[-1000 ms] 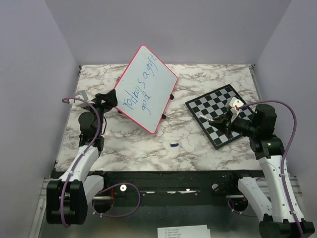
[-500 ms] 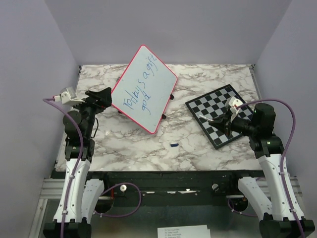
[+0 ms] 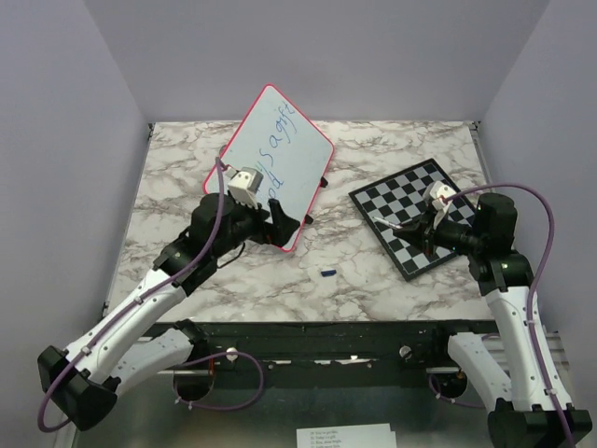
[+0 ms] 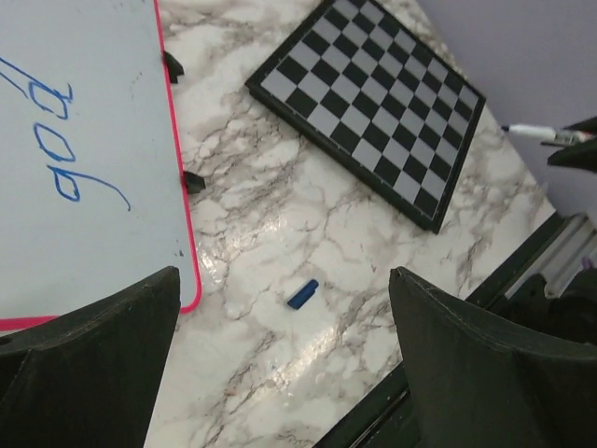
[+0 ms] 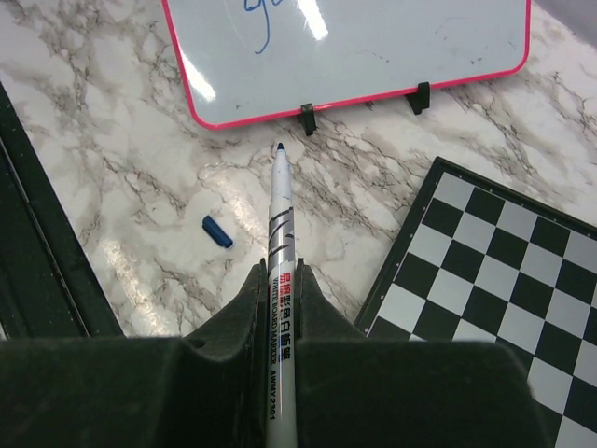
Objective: Write a sentence on the whiteboard
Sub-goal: Pick up the pen cap from the center of the board.
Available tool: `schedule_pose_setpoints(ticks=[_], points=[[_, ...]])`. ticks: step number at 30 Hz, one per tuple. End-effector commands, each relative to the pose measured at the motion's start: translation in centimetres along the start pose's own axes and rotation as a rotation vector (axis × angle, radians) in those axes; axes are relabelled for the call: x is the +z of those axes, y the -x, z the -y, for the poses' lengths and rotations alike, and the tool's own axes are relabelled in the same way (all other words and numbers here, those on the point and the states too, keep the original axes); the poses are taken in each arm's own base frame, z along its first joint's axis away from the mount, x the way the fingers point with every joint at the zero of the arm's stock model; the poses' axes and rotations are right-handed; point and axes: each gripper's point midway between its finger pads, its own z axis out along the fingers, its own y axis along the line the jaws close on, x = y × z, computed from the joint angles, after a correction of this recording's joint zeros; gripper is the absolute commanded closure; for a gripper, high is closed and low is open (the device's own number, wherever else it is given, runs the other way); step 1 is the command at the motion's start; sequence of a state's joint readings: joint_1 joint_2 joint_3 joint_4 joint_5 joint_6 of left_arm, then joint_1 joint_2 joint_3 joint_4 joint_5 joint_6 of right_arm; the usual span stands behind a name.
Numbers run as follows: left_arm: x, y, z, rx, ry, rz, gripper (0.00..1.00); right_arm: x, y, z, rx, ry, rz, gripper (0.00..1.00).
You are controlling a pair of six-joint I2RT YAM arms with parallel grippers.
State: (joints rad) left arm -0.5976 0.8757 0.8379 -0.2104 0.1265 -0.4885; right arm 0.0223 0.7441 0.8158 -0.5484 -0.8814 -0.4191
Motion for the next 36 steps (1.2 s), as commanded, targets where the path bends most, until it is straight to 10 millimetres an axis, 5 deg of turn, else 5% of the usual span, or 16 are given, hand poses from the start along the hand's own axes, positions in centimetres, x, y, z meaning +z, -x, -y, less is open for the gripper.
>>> schedule_pose_setpoints(ticks=[1,14,26,36], points=[[0.3,-3.9,-0.5,0.158,0.055,-0.139,0.01,0.1,-0.8,0.0,0.026,0.007,-0.018,1.00],[4.9,-16.8,1.8,0.477,-0.148,-0.542,0.04,0.2,-1.4,0.5,0.044,-0.004,-0.046,1.00],[9.8,-22.2,2.5,0.707,-0.334,-0.781,0.32,0.3,-2.1,1.3,0.061,-0.032,-0.083,1.00],[9.7,-24.7,1.4,0.698,-0.338,-0.883,0.47,0.3,-2.5,1.6,0.071,-0.043,-0.102,0.99]])
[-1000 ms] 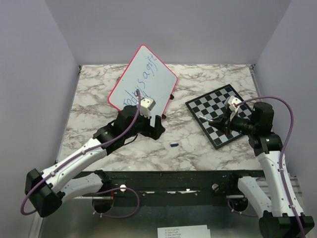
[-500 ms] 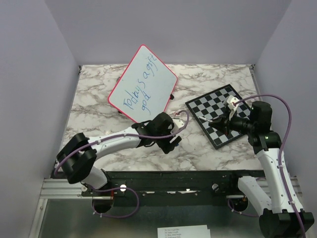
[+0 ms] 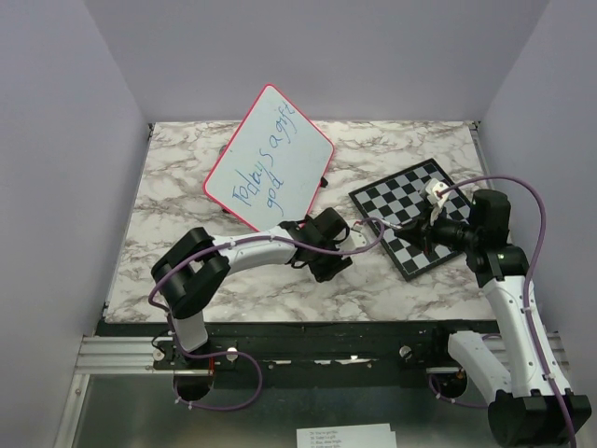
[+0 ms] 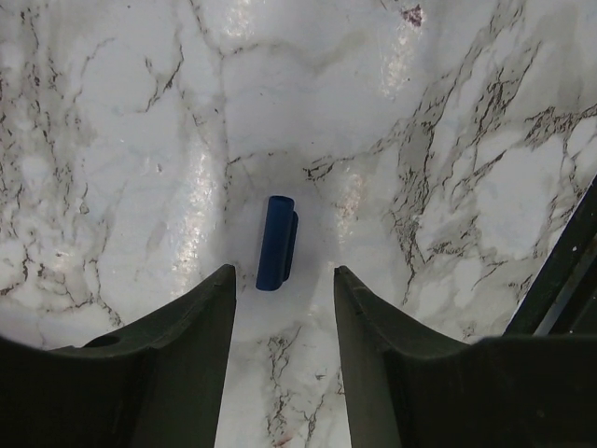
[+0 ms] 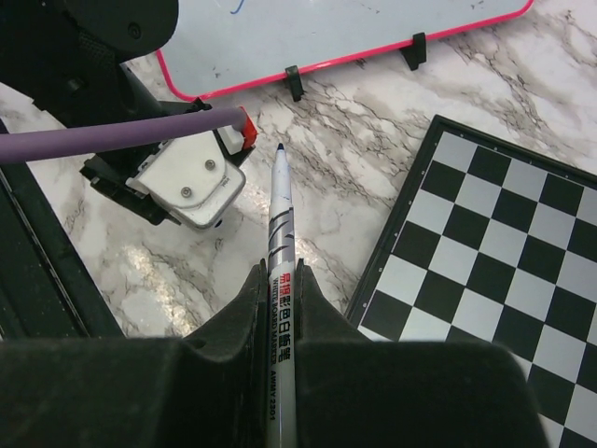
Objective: Write a sentence on the whiteboard
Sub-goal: Pick up the pen cap from the center of the board.
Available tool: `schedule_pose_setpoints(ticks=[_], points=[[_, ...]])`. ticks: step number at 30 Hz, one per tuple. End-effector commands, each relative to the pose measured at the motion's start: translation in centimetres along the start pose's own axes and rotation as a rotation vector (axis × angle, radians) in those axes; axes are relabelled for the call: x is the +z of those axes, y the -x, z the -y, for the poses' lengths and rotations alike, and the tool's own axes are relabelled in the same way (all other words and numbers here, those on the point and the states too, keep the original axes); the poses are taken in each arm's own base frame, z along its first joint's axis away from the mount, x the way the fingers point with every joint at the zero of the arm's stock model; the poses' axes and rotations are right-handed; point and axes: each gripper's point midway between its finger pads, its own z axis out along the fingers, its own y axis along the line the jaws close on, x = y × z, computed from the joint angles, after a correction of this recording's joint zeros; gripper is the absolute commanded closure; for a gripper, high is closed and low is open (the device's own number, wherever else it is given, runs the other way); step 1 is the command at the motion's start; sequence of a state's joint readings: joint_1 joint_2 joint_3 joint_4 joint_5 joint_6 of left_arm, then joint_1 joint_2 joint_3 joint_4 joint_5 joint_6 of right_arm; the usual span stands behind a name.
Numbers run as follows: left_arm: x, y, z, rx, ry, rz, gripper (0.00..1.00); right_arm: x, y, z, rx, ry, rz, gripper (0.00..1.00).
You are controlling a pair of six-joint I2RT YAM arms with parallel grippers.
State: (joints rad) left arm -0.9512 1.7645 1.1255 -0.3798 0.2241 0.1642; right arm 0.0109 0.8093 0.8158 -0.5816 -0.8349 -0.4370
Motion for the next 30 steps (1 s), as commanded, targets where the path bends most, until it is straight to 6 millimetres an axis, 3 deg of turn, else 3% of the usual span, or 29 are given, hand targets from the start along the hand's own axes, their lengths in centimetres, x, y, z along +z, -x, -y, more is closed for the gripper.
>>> schedule_pose_setpoints(ticks=[1,5,14,19,23,27,30], points=[[0.0,-1.0,0.9,0.021,-0.042,-0.028,0.47,-0.2,-0.4,0.3,0.010,-0.012,-0.025,0.99],[0.5,-2.1,0.7,0.012,-0.029,-0.049,0.48,-0.1,-0.5,0.1,0.015,-0.002,-0.027,0.99],[1.4,-1.8,0.1,0.013,0.002,-0.062,0.55,0.0,-0.6,0.1,0.018,0.001,-0.030,0.99],[1.9,-2.7,-0.1,-0.007,0.038,-0.085,0.65,0.0,-0.6,0.1,0.019,0.006,-0.030,0.99],[2.4,-3.2,0.2,-0.005,0.076,-0.082,0.67,0.0,-0.7,0.1,0.024,0.007,-0.033,0.99],[2.8,-3.5,0.4,0.007,0.107,-0.075,0.67,0.0,-0.7,0.1,0.022,0.009,-0.033,0.99],[2.7,-2.9,0.3,0.004,0.137,-0.046,0.58,0.0,-0.7,0.1,0.025,0.009,-0.034,0.99]])
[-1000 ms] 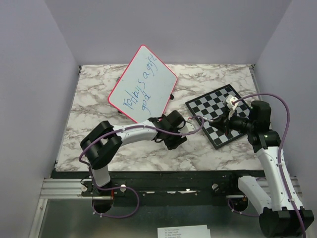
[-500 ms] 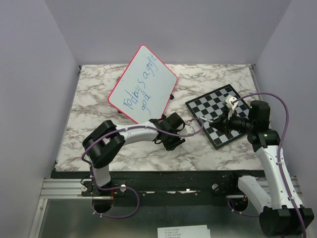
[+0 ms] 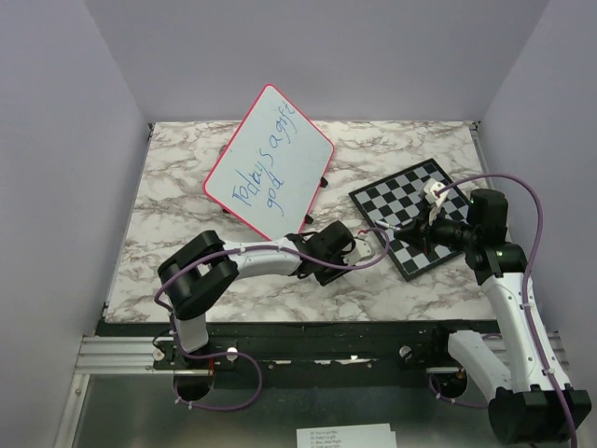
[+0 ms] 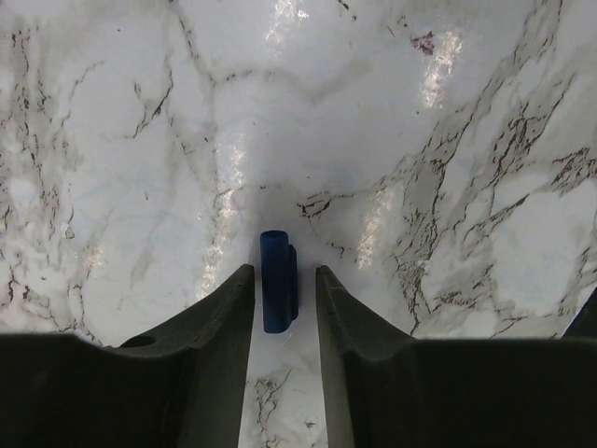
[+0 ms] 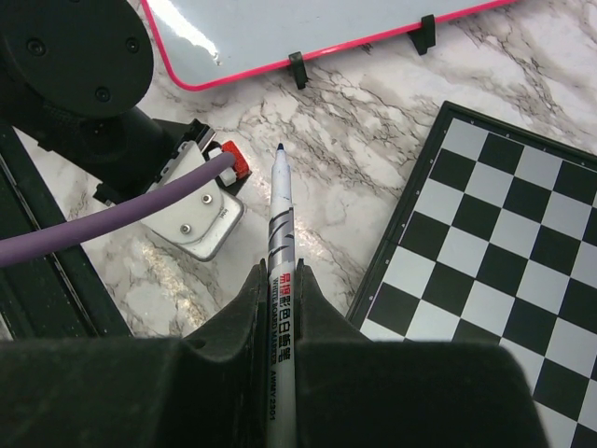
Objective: Write a sentence on the whiteboard
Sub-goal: Pick up the pen cap from the center of the board.
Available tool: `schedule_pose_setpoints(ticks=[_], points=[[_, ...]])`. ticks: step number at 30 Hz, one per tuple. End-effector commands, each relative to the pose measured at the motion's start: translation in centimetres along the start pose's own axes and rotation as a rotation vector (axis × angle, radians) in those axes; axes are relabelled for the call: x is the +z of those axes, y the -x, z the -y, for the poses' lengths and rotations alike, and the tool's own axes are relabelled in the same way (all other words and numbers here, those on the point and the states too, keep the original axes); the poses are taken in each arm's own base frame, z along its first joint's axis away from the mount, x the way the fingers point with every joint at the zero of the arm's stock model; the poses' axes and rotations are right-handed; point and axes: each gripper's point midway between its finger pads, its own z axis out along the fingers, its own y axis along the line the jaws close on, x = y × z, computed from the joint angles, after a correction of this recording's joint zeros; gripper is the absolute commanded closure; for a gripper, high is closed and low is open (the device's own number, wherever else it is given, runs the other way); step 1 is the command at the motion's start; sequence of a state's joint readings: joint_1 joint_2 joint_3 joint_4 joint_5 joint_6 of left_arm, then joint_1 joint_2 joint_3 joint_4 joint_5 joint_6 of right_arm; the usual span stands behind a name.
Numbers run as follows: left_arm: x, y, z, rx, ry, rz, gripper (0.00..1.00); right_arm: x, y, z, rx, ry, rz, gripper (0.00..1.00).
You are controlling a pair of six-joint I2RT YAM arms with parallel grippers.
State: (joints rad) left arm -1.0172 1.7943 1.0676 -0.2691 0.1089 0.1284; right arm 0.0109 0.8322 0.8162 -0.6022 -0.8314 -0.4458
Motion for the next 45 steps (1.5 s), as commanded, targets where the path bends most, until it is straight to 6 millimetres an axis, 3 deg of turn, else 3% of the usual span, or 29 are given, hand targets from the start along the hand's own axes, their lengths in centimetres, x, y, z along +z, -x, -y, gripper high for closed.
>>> schedule_pose_setpoints(ticks=[1,6,15,19,27,31,33,34,45], points=[[0.7,-2.0,-0.2,-0.022,0.058,-0.041,0.56,-0.2,0.1,0.0,0.000,0.001,-0.006,0.99],[0.8,-1.9,-0.1,-0.023,0.054,-0.040,0.57,-0.2,0.0,-0.1,0.002,0.006,-0.007,0.99],[0.6,-2.9,0.4,-0.021,0.028,-0.069,0.79,-0.2,0.0,-0.2,0.003,0.012,-0.009,0.99],[0.3,-2.9,0.2,-0.007,0.039,-0.073,0.66,-0.2,0.0,-0.2,0.005,0.015,-0.010,0.99],[-0.2,-3.0,0.3,0.028,0.023,-0.084,0.66,-0.4,-0.2,0.3,0.016,-0.001,-0.014,0.99],[-0.1,-3.1,0.6,0.031,0.004,-0.092,0.76,-0.4,-0.2,0.2,0.017,0.001,-0.015,0.99],[0.0,-3.2,0.6,0.032,-0.001,-0.100,0.87,-0.3,-0.3,0.2,0.019,0.004,-0.017,1.00],[0.0,-3.2,0.5,0.035,-0.001,-0.102,0.99,-0.3,-0.3,0.2,0.020,0.005,-0.018,0.99],[-1.4,-2.1,-1.6,0.116,0.072,-0.057,1.00,0.0,-0.8,0.2,0.043,0.028,-0.036,0.99]])
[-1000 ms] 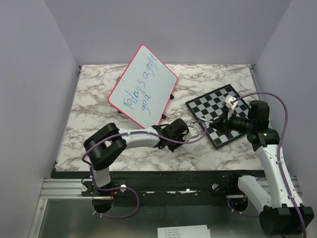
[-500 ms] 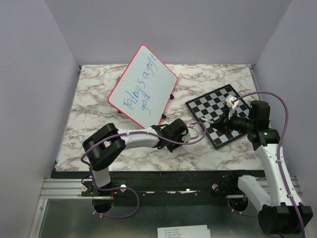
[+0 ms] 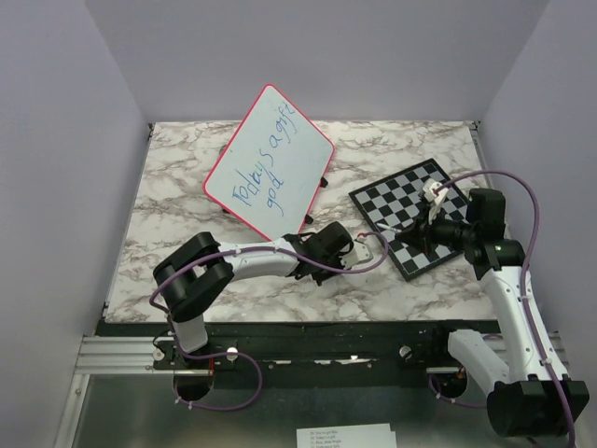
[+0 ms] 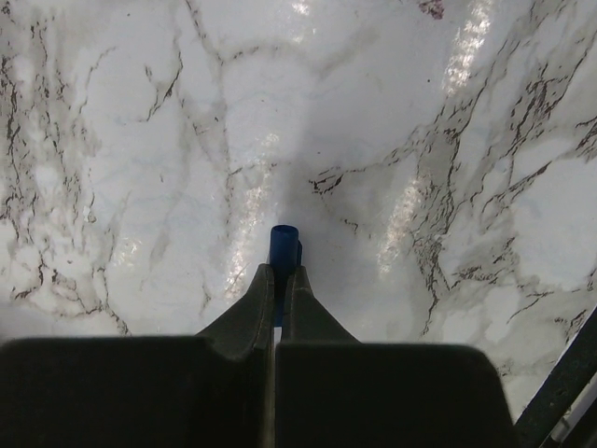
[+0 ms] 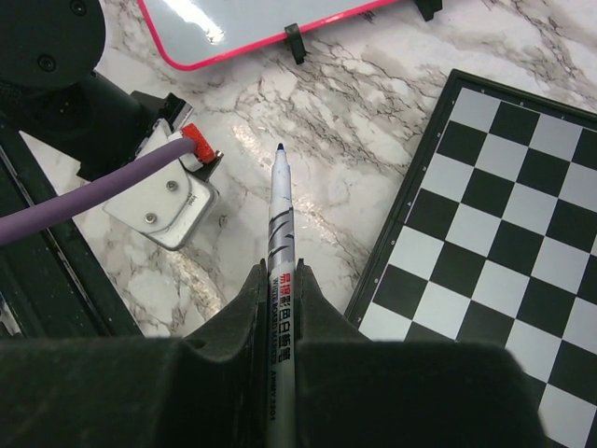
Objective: Write a sentence on the whiteboard
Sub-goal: Pick up the pen cap from the center of the board, then insert the whiteboard marker without the cap into the pen cap.
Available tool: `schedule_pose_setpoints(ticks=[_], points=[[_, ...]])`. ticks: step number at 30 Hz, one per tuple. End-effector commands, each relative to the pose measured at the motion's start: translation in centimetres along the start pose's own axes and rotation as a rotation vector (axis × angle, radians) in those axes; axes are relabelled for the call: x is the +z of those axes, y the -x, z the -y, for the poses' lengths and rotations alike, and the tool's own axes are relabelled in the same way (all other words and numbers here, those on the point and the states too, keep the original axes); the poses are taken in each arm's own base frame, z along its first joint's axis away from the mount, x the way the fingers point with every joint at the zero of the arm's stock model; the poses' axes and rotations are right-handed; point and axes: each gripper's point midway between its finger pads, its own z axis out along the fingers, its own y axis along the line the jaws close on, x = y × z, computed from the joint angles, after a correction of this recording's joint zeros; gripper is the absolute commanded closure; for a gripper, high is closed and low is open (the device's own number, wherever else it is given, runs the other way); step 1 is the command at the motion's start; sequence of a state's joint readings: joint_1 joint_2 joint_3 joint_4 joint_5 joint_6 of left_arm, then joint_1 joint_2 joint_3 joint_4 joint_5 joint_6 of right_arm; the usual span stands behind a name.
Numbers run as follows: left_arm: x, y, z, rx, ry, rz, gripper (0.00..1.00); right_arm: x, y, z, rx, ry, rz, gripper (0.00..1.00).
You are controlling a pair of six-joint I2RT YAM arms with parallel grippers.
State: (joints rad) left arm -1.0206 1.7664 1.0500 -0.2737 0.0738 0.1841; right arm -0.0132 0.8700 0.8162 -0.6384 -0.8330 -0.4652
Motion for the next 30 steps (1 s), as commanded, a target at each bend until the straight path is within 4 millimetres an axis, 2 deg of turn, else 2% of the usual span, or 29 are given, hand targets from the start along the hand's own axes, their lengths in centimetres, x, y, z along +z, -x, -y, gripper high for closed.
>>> schedule_pose_setpoints(ticks=[1,9,13,14,16,17,19,20,27,30], points=[[-0.7,-1.9,-1.0,0.064,0.043,-0.054,1.00,-0.1,0.5,-0.4,0.001,0.033,0.002,0.99],[-1.9,-0.9,-2.8,0.142,0.152,0.042,1.00,0.6,-0.3,-0.8,0.059,0.103,-0.034,0.99],[-3.2,0.6,-3.5,0.189,0.200,0.139,1.00,1.2,-1.0,-1.3,0.105,0.173,-0.060,0.99],[-3.6,1.6,-3.7,0.208,0.214,0.188,1.00,1.3,-0.9,-1.6,0.118,0.203,-0.054,1.00],[-4.5,2.5,-3.5,0.224,0.216,0.262,1.00,1.4,-1.1,-2.2,0.152,0.249,-0.065,0.99],[-5.0,3.9,-3.7,0.228,0.235,0.328,1.00,1.8,-1.3,-2.6,0.158,0.289,-0.070,0.99],[-5.8,4.6,-3.3,0.241,0.233,0.395,1.00,2.0,-1.6,-2.7,0.179,0.306,-0.087,0.99],[-6.4,5.7,-3.5,0.242,0.250,0.449,1.00,2.3,-1.6,-3.4,0.175,0.334,-0.097,0.99],[-7.8,8.9,-3.9,0.212,0.286,0.598,1.00,3.7,-1.9,-4.9,0.168,0.407,-0.143,0.99],[-8.3,10.2,-3.3,0.207,0.253,0.653,1.00,4.1,-2.1,-5.3,0.163,0.423,-0.157,0.99]])
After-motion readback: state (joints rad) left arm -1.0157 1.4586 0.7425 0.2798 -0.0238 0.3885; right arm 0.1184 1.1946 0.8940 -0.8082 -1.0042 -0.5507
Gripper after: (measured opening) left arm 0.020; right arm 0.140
